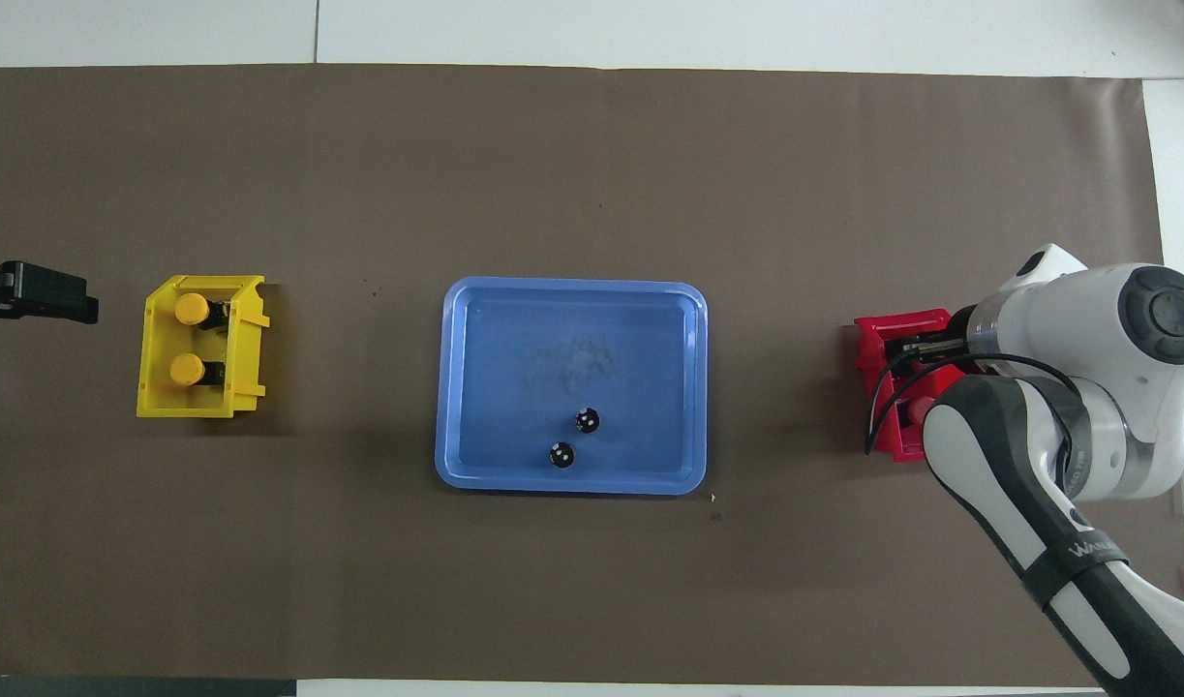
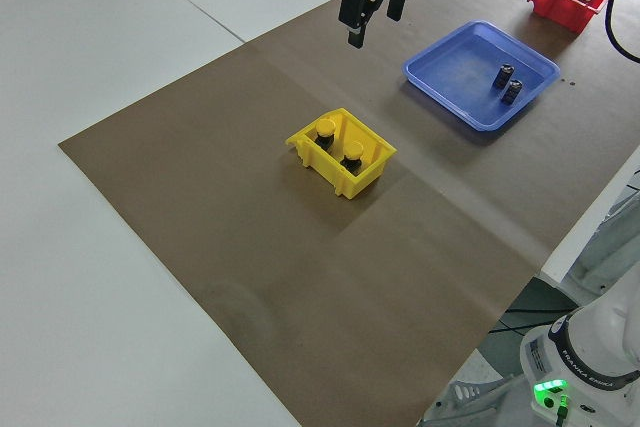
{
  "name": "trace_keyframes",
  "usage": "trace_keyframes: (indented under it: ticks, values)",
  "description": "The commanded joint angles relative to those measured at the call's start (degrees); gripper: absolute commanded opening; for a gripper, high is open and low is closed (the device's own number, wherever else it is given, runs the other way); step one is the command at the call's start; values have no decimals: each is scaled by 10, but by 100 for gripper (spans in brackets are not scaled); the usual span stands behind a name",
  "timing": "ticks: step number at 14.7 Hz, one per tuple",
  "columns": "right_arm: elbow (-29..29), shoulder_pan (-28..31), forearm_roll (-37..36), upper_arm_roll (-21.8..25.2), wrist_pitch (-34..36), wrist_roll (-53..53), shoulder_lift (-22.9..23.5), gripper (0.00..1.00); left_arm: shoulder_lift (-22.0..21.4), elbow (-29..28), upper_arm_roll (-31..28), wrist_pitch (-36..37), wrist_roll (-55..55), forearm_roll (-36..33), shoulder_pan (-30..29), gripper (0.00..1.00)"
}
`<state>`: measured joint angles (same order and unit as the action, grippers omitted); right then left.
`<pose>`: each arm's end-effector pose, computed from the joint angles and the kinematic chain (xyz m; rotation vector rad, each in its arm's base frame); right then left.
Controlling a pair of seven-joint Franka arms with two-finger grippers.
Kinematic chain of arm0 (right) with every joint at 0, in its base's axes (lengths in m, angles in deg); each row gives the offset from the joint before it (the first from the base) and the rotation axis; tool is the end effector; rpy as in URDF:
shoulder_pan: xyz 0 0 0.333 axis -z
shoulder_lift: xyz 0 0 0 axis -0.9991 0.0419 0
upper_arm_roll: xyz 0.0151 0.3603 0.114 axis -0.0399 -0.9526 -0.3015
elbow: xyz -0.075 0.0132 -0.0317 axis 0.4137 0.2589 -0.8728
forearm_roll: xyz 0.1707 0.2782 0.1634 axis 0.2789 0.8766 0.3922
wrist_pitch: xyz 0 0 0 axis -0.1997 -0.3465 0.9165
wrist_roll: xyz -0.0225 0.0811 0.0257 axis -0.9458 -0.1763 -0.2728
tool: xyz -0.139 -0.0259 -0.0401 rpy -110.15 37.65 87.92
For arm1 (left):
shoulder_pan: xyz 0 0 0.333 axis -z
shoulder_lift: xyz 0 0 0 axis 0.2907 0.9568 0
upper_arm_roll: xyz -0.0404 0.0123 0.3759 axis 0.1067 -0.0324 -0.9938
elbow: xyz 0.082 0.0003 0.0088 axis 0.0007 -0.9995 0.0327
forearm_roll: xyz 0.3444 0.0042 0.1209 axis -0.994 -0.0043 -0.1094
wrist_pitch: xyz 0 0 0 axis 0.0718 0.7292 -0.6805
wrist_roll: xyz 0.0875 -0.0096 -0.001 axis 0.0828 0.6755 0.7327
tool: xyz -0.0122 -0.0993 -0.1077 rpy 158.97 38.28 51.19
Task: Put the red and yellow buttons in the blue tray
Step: 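Reach the right gripper into the red rack and grasp a red button, then lift the red button out of the rack with the right gripper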
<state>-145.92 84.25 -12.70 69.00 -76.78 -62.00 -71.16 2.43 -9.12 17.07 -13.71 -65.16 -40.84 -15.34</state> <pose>0.5069 0.0059 0.3916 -3.1303 -0.1350 -0.0882 0.5032 -0.0152 0.6192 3.1328 -0.0592 -0.0218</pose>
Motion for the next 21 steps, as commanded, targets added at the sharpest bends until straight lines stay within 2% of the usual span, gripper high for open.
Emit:
trace_keyframes:
  ticks: [1,4,7,14,17,19,21]
  values:
    - [-13,4,9,-3,-11,1,-9,57,-17,-26,2,-20,4,1,-5,100]
    - [-13,4,9,-3,-6,1,-9,39,-17,-31,2,-26,4,1,-5,100]
    - [10,3,8,-3,22,1,-4,38,-17,-31,2,-26,4,1,-5,100]
    - [234,-18,8,-3,249,9,50,38,-17,-31,2,-27,4,1,-5,100]
    - [348,-66,8,-4,323,94,87,38,-17,-31,2,-27,4,1,-6,100]
    - [370,-114,9,-5,313,179,100,38,-17,-31,2,-26,4,1,-6,100]
    - [369,-169,13,-8,264,266,112,38,-17,-31,2,-27,4,1,-6,100]
